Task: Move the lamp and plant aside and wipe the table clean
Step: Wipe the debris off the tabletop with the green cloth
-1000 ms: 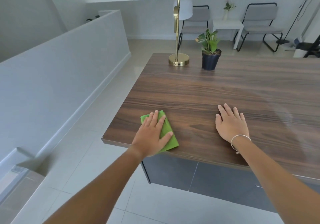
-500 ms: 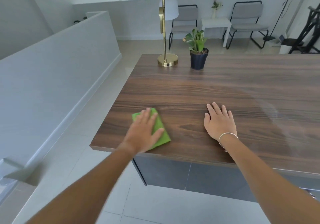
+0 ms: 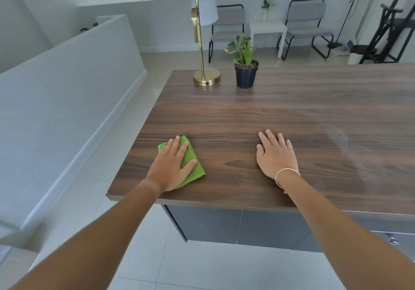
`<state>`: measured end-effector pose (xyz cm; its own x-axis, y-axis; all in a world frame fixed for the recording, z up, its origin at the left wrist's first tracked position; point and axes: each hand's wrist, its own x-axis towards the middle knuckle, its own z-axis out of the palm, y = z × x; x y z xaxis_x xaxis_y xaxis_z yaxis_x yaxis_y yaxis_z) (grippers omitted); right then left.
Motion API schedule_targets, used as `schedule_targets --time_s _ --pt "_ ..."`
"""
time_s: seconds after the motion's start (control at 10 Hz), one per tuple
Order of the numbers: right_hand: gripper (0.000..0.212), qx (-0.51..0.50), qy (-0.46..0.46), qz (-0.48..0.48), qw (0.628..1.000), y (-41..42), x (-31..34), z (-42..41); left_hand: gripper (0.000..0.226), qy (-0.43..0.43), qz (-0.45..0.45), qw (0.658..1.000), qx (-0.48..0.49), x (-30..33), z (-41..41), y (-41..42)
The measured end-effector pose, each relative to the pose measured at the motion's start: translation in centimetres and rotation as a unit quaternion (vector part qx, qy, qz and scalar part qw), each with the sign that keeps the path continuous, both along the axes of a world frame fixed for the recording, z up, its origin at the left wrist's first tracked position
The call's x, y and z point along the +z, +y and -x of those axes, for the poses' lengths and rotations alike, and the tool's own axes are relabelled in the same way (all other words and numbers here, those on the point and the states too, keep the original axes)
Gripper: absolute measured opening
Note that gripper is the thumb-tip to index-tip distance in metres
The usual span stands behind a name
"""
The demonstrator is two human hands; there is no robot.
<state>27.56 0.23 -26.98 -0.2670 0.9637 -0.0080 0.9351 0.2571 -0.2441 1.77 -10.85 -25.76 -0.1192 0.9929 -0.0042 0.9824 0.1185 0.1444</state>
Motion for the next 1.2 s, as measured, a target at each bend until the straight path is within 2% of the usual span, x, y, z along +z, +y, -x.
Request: schedule_targets --time_s 0.1,0.2,0.3,0.4,0.5,0.6,0.7,0.8,0.9,1.0,1.1,1.2 --pt "0.051 -0.007 0.003 0.0 1.0 0.1 -0.2 0.0 0.068 -0.009 -0.001 1.0 -0.01 -0.1 -4.0 2.3" --pt "0.05 -0.013 0.008 -0.003 1.0 0.2 -0.1 -0.1 0.069 -0.014 -0.007 0.996 -0.084 -0.4 -7.9 3.3" --pt "0.05 -0.012 0.005 0.006 1.0 0.0 -0.2 -0.1 0.068 -0.039 0.007 0.993 -0.114 -0.6 -8.3 2.9" --pt "0.05 -0.013 0.009 0.015 1.0 -0.1 0.0 -0.1 0.065 -0.105 0.019 0.987 -0.123 -0.1 -6.4 2.4" --pt "0.05 -0.026 0.026 0.025 0.999 0.0 0.4 0.0 0.065 -0.147 -0.029 0.987 -0.064 0.2 -2.5 1.2" --pt "0.05 -0.036 0.087 0.003 0.996 -1.1 1.6 2.2 0.063 -0.115 -0.027 0.993 0.001 0.5 2.4 -0.3" --pt "0.049 0.057 0.119 -0.009 0.991 -3.6 2.8 7.9 0.061 -0.086 0.0 0.996 0.028 0.5 5.1 -0.7" --pt "0.052 0.124 0.053 0.007 0.991 -6.1 1.8 12.3 0.06 -0.044 0.002 0.999 0.027 0.1 5.8 -0.5" --pt "0.052 0.129 0.003 -0.013 0.992 -6.2 0.9 12.5 0.06 -0.027 -0.007 0.999 0.026 -0.2 6.3 -0.4" --pt "0.05 0.13 0.001 -0.02 0.991 -5.7 1.1 10.9 0.059 -0.024 -0.01 0.999 0.021 0.0 6.2 0.3" --pt "0.05 0.066 -0.008 -0.014 0.998 -4.5 0.8 6.3 0.059 -0.046 -0.016 0.999 -0.007 0.4 4.4 1.3" --pt "0.049 -0.04 -0.024 -0.002 0.999 -3.0 0.8 -1.0 0.06 -0.068 -0.014 0.997 -0.037 0.3 1.3 2.0"
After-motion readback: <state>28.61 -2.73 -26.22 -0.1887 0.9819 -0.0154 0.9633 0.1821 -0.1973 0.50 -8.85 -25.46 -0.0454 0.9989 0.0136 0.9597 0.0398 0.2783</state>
